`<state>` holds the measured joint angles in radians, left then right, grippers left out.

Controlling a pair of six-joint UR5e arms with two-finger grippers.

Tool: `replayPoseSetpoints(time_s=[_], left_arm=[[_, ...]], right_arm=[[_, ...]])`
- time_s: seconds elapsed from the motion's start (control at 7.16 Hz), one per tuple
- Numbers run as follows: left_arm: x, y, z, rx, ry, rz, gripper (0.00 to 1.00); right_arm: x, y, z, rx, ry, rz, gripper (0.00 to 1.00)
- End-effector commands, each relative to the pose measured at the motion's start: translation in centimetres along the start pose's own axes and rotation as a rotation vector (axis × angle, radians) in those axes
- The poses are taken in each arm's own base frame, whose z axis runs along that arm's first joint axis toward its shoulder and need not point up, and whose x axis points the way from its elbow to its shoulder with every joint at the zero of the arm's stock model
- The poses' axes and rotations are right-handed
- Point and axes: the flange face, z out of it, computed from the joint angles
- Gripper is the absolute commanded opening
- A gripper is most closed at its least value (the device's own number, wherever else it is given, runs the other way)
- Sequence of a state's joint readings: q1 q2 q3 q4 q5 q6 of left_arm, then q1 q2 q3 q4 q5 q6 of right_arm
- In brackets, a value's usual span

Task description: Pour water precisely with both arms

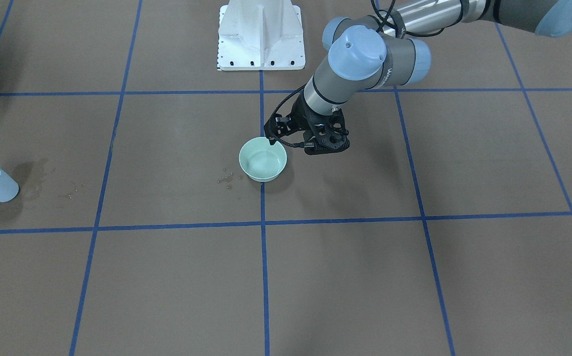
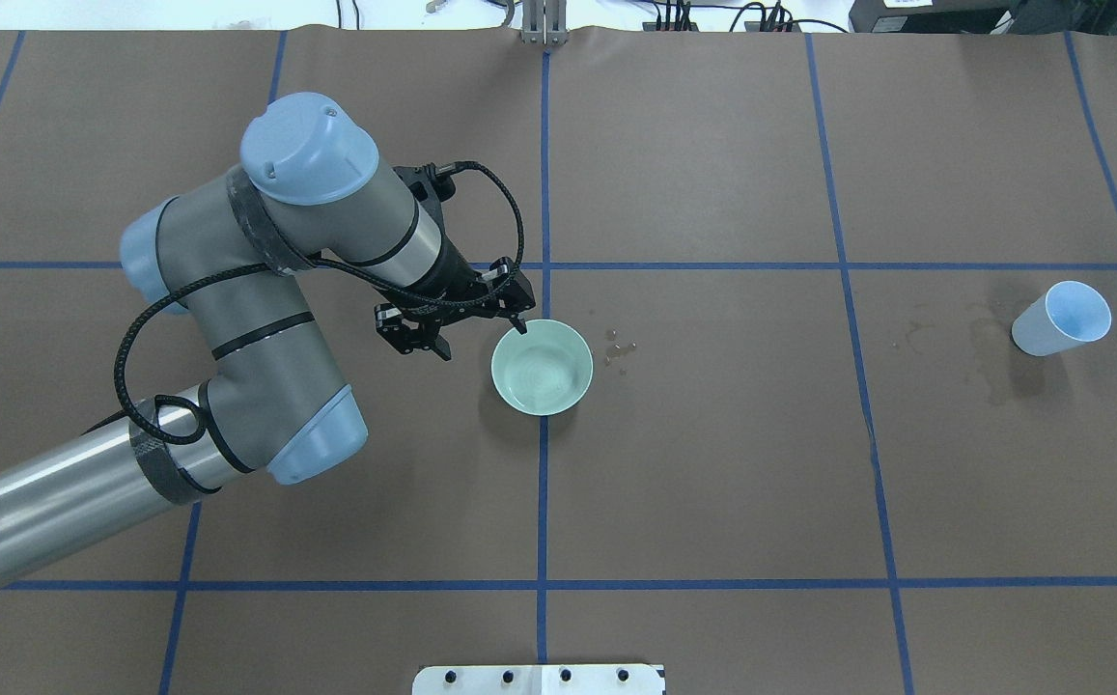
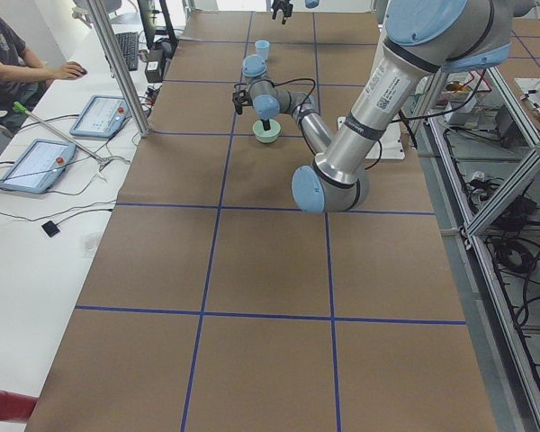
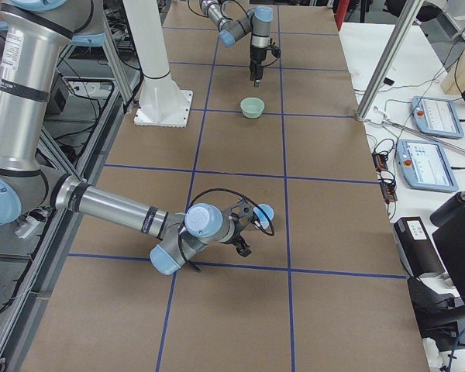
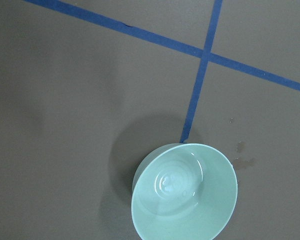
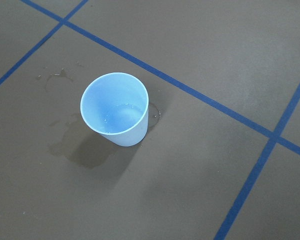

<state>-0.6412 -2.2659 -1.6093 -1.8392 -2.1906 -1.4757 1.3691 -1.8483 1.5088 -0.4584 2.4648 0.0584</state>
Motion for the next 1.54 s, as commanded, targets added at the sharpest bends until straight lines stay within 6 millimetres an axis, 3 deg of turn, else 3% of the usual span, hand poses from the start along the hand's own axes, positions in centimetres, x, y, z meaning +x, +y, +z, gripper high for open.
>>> replayPoseSetpoints(time_s=[0.0, 0.42, 0.84, 0.98, 1.4], left_arm=[[-0.3, 0.0, 0.1, 0.000, -0.003, -0.002, 0.92], [-0.3, 0.0, 0.2, -0.002, -0.003, 0.000, 0.92], [-0.3, 0.0, 0.2, -0.002, -0.003, 0.000, 0.92], [-0.4, -0.1, 0.2, 0.000, -0.005, -0.002, 0.92], [-0.3, -0.1, 0.0, 0.001, -0.002, -0.001, 0.92]], right_arm=[[-1.3, -1.7, 3.3, -0.010, 0.061, -0.090, 1.00], [-2.6, -4.1, 6.1, 0.001, 0.071, -0.045, 1.00], [-3.8, -2.7, 8.2, 0.102, 0.090, -0.003, 1.00], [-3.8, -1.3, 8.9, 0.140, 0.083, 0.014, 1.00], [-4.6, -2.0, 9.9, 0.185, 0.074, 0.046, 1.00]])
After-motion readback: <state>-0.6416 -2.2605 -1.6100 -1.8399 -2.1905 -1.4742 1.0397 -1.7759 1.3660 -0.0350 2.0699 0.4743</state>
